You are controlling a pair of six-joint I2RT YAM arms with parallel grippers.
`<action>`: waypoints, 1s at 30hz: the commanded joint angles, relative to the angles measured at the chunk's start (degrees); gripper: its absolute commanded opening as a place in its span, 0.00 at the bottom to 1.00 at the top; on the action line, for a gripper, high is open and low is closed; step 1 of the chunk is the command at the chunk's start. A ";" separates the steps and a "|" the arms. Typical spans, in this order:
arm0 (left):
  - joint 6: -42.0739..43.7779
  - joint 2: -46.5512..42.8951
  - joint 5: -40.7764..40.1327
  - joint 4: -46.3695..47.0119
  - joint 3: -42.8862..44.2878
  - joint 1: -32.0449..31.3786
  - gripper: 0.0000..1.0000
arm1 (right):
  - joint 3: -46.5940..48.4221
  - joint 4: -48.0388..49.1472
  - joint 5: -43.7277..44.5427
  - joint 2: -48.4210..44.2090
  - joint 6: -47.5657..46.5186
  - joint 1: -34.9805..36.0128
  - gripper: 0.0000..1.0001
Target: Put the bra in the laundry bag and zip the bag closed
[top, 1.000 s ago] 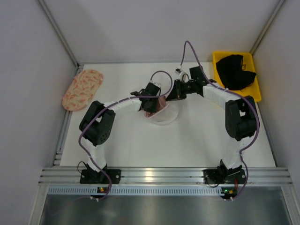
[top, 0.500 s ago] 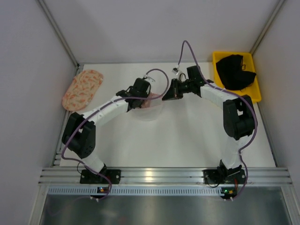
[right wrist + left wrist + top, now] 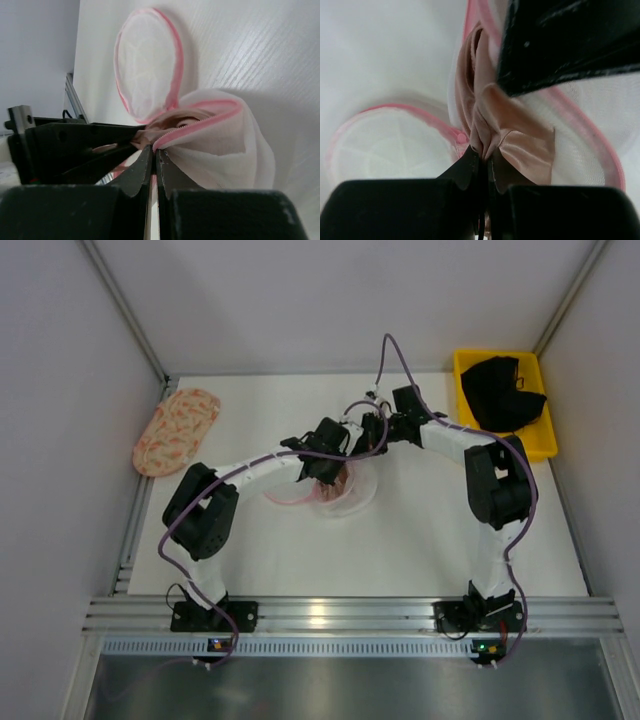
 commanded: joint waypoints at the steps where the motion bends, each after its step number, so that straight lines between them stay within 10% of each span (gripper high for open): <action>1: -7.45 1.99 11.80 7.65 0.17 1.33 0.00 | -0.09 1.38 -0.38 -2.87 -0.91 0.12 0.00; 16: -16.85 -2.66 27.21 12.22 -3.87 6.17 0.00 | 2.63 -10.12 -3.72 -9.46 -8.99 -1.72 0.00; 22: -19.84 -3.36 29.04 12.41 -3.26 6.60 0.00 | 5.45 -29.27 1.63 -10.78 -27.17 -3.83 0.00; 30: -18.44 -3.56 39.96 15.74 -3.00 5.03 0.00 | 5.27 -26.66 1.99 -9.38 -25.53 -4.62 0.00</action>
